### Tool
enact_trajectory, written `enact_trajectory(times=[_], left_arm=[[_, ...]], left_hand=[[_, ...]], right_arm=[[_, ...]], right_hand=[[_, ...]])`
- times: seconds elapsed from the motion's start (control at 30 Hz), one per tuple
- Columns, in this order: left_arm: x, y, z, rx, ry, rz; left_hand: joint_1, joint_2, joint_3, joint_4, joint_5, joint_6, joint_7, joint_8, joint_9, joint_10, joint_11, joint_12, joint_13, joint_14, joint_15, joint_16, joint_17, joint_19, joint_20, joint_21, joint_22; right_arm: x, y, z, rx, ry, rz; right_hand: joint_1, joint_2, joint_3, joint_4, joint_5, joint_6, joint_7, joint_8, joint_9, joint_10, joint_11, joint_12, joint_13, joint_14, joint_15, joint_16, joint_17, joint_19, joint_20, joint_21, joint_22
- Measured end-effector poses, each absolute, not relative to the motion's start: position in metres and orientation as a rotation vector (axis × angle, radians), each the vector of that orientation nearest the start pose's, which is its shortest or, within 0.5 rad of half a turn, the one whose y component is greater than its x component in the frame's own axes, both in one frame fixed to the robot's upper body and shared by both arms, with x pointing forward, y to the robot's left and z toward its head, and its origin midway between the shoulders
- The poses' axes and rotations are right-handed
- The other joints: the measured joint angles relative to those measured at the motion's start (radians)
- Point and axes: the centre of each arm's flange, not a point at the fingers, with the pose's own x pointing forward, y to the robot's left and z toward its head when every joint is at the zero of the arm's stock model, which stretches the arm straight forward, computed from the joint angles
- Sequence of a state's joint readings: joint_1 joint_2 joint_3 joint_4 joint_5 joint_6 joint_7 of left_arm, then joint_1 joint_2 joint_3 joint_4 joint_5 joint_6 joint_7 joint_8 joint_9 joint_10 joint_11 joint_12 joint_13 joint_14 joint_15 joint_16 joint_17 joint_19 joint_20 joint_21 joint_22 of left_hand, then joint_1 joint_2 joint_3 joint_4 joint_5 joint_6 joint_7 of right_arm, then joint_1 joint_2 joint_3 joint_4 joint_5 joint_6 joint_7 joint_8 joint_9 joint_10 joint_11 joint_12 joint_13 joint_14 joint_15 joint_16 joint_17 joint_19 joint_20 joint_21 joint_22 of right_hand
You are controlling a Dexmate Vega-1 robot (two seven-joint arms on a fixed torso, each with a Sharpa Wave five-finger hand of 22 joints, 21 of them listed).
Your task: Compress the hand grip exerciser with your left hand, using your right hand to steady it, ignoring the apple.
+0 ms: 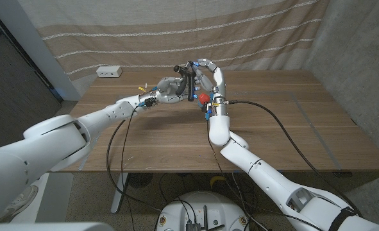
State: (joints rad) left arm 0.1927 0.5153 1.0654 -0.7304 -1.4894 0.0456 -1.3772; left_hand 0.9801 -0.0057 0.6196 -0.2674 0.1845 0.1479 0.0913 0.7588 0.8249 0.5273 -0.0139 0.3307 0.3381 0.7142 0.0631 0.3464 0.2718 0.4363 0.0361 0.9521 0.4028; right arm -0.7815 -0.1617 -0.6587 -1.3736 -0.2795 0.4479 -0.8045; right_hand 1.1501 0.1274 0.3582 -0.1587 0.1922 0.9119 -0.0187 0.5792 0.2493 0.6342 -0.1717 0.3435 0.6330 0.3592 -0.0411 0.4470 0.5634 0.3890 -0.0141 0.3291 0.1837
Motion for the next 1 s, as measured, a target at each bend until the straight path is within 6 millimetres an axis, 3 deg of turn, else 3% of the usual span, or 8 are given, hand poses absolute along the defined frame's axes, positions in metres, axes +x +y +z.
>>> enact_trajectory(times=[0.07, 0.17, 0.3, 0.37, 0.5, 0.77, 0.9, 1.0], left_arm=[[0.645, 0.199, 0.038, -0.252, -0.292, -1.534], [0.646, 0.2, 0.037, -0.265, -0.28, -1.532], [0.647, 0.2, 0.033, -0.27, -0.243, -1.534], [0.646, 0.202, 0.035, -0.284, -0.244, -1.531], [0.645, 0.202, 0.036, -0.289, -0.221, -1.537], [0.643, 0.2, 0.033, -0.286, -0.167, -1.522], [0.642, 0.199, 0.035, -0.308, -0.17, -1.521], [0.643, 0.198, 0.032, -0.312, -0.15, -1.515]], left_hand=[[0.032, -0.032, 0.0, 0.0, -0.003, 0.007, 0.005, 0.042, 0.086, 0.022, 0.0, 0.018, 0.027, 0.037, 0.002, 0.016, 0.019, -0.012, -0.012, 0.108, 0.029], [0.075, -0.075, 0.0, 0.0, -0.004, 0.027, 0.007, 0.096, 0.166, 0.06, -0.002, 0.046, 0.063, 0.095, -0.005, 0.045, 0.057, -0.023, -0.023, 0.252, 0.304], [0.105, -0.105, 0.012, 0.005, -0.005, 0.05, 0.009, 0.121, 0.186, 0.104, -0.008, 0.066, 0.091, 0.143, -0.029, 0.065, 0.093, 0.027, -0.083, 0.353, 0.344], [0.115, -0.114, 0.124, 0.059, -0.005, 0.069, 0.0, 0.128, 0.168, 0.163, -0.052, 0.075, 0.098, 0.188, -0.065, 0.073, 0.105, 0.027, -0.087, 0.381, 0.351], [0.132, -0.126, 0.13, 0.055, 0.002, 0.079, 0.011, 0.122, 0.147, 0.2, -0.068, 0.077, 0.109, 0.317, -0.212, 0.085, 0.125, 0.022, -0.09, 0.424, 0.355], [0.187, -0.136, 0.137, 0.099, 0.008, 0.105, 0.011, 0.122, 0.105, 0.248, -0.073, 0.102, 0.149, 0.338, -0.197, 0.157, 0.213, 0.027, -0.082, 0.513, 0.351], [0.269, -0.091, 0.124, 0.101, 0.003, 0.137, -0.007, 0.119, 0.073, 0.266, -0.077, 0.138, 0.204, 0.328, -0.206, 0.17, 0.255, 0.029, -0.08, 0.556, 0.33], [0.27, -0.092, 0.194, 0.096, 0.009, 0.152, -0.022, 0.119, 0.036, 0.239, -0.071, 0.18, 0.274, 0.292, -0.228, 0.08, 0.199, 0.108, -0.085, 0.458, 0.211]], right_arm=[[0.561, -0.05, 0.016, -0.179, -1.156, -0.106], [0.561, -0.051, 0.015, -0.185, -1.162, -0.114], [0.561, -0.052, 0.015, -0.19, -1.166, -0.12], [0.56, -0.054, 0.015, -0.193, -1.177, -0.135], [0.56, -0.059, 0.015, -0.195, -1.184, -0.166], [0.557, -0.063, 0.018, -0.2, -1.211, -0.186], [0.555, -0.067, 0.021, -0.197, -1.228, -0.198], [0.554, -0.071, 0.022, -0.194, -1.232, -0.205]], right_hand=[[-0.003, 0.003, 0.0, 0.0, -0.002, -0.001, -0.009, 0.0, 0.0, 0.0, 0.0, 0.0, 0.0, 0.0, 0.0, -0.007, 0.0, 0.0, 0.0, 0.0, 0.0], [-0.004, 0.004, -0.005, 0.003, -0.003, -0.006, -0.018, 0.0, 0.0, 0.0, 0.0, 0.0, 0.0, 0.0, 0.0, -0.007, 0.0, -0.005, 0.005, 0.0, 0.0], [-0.007, 0.006, -0.008, 0.006, -0.003, -0.002, -0.031, 0.0, 0.001, 0.009, -0.009, -0.008, 0.004, 0.0, 0.0, -0.011, -0.002, -0.005, 0.005, 0.0, 0.0], [-0.015, 0.014, -0.009, 0.007, 0.005, -0.001, -0.038, 0.003, 0.014, 0.019, -0.026, -0.008, 0.005, 0.0, 0.0, -0.015, -0.003, -0.005, 0.006, 0.0, 0.0], [-0.038, 0.015, -0.012, 0.01, 0.011, 0.001, -0.046, 0.004, 0.082, 0.017, -0.029, -0.015, 0.005, 0.0, 0.0, -0.022, -0.007, -0.002, 0.017, -0.005, 0.0], [-0.095, -0.007, -0.01, 0.02, 0.028, -0.039, -0.063, -0.017, 0.068, 0.001, -0.033, -0.037, 0.006, 0.0, 0.0, -0.048, -0.023, -0.015, 0.029, -0.009, 0.0], [-0.149, -0.012, -0.016, 0.034, 0.044, -0.079, -0.06, -0.043, 0.048, -0.017, -0.023, -0.049, 0.009, 0.0, 0.0, -0.062, -0.031, -0.025, 0.039, -0.012, 0.0], [-0.172, -0.015, -0.024, 0.042, 0.049, -0.093, -0.057, -0.051, 0.039, -0.022, -0.018, -0.049, 0.012, 0.0, 0.0, -0.064, -0.029, -0.029, 0.043, -0.012, 0.0]])
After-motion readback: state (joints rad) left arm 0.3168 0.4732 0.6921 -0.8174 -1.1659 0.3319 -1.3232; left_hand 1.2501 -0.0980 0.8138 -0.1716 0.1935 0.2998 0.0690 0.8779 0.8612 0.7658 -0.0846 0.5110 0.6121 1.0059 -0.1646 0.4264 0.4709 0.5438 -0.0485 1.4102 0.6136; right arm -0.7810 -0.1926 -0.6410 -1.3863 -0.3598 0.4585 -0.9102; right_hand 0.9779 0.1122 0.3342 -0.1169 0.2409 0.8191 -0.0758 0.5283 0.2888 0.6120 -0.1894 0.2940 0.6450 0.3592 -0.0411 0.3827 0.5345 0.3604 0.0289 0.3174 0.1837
